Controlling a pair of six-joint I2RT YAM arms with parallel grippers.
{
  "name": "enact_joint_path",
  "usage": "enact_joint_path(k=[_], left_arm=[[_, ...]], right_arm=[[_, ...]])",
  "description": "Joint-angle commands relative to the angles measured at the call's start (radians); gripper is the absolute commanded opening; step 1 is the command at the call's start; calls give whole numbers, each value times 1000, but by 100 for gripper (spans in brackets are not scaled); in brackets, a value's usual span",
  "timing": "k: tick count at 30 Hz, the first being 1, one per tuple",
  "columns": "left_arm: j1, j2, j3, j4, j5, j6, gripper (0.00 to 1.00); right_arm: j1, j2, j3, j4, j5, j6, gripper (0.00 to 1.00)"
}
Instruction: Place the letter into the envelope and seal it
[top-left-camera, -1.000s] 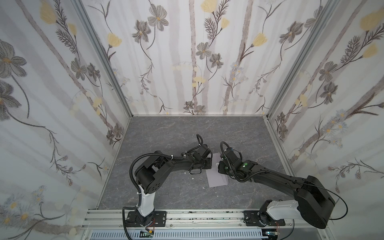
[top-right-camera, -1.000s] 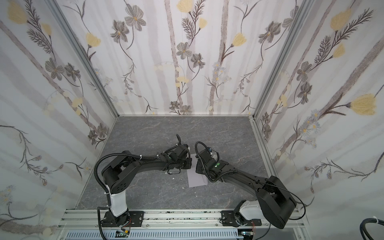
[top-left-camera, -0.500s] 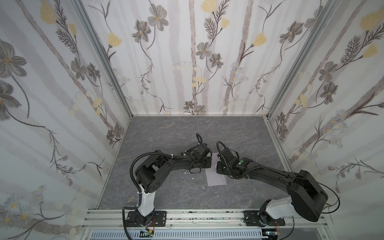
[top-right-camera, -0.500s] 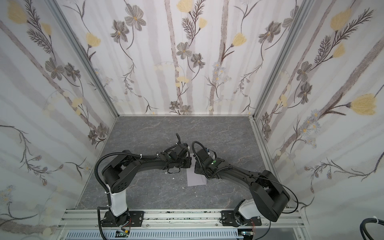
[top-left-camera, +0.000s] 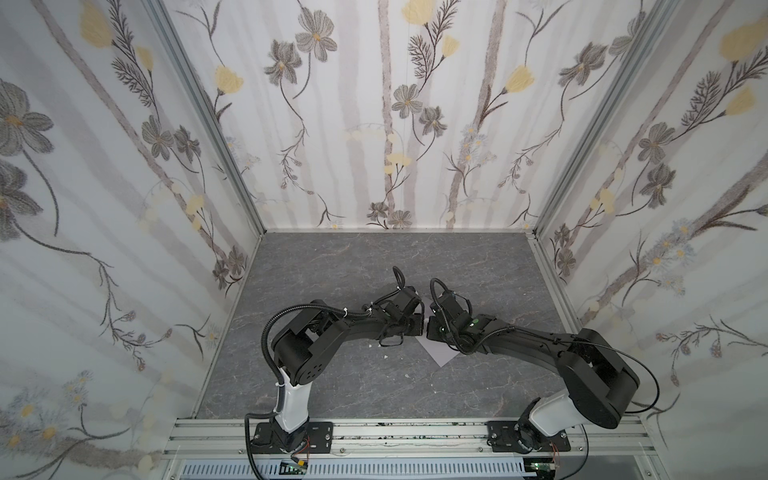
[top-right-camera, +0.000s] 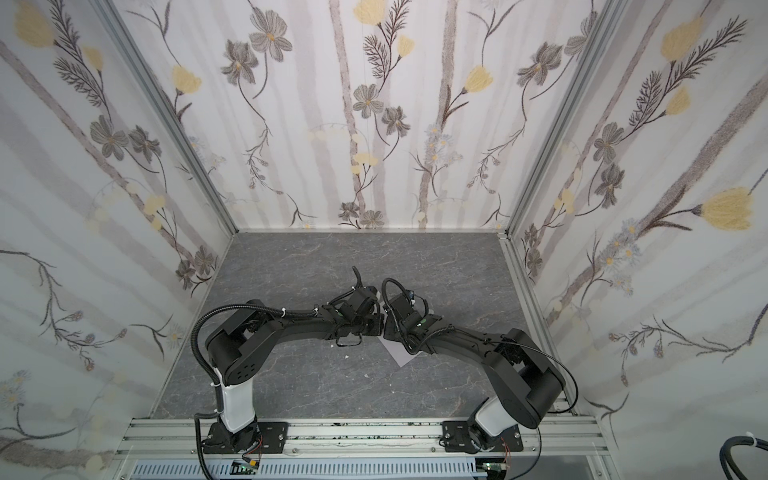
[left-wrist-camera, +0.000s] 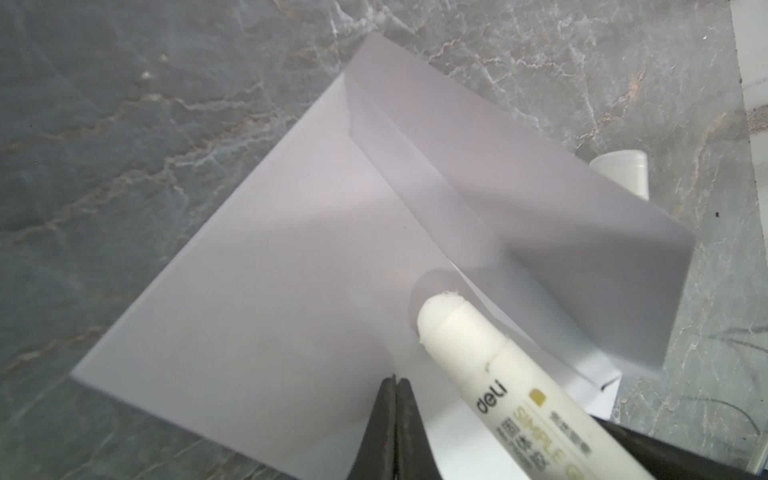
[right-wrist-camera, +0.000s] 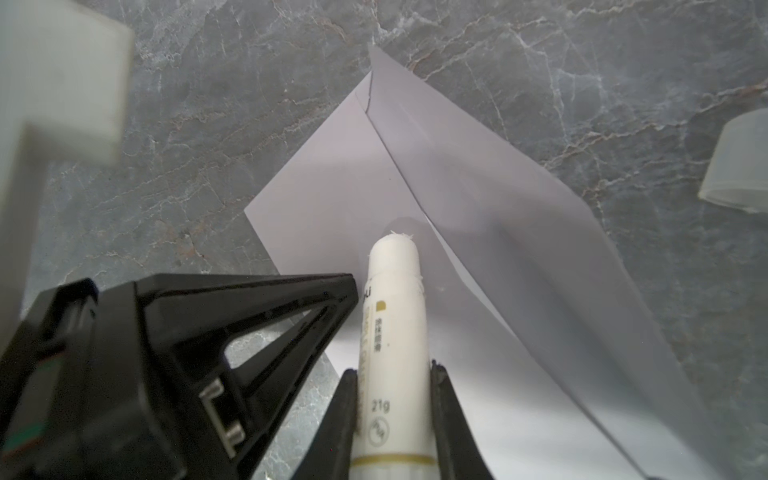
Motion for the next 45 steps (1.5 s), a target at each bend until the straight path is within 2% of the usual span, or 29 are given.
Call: enact_joint_path(k=[1,5,12,20,28,29,31,36,41,45], left_arm=[[-3,6,-11,-69,-13,-2,0],[-2,2,-16,-70,-17,-5,0],[2,-5,-20,-70,-32,-7,0],[2,-6,9,-70,-27,14,0],[-1,-72,69,-70,-7,23,0],[-1,-87,78,-70,-3,14,3],[-1,-116,96,-70,10,-10,21],[0,-201,129,-69,41,-72,38],[3,-270,120,-55,112,-161,44],[5,-334,54,58,177,-267,47]], right_arm=[[-1,23,-8,-40,-34,16,0],[-3,13,-10,-33,-27,27,0],[-26,-89,-26,-67,-30,35,0],[-28,-269,-46,-131,-10,53,0],[-54,-426,-78,-159,36,43,0],[-60,-449,-83,-160,50,41,0],[-71,-493,-93,-154,66,14,0],[-82,-602,-120,-137,131,-34,0],[-84,-700,-162,-87,166,-86,0],[-83,-772,-208,-24,182,-112,0]])
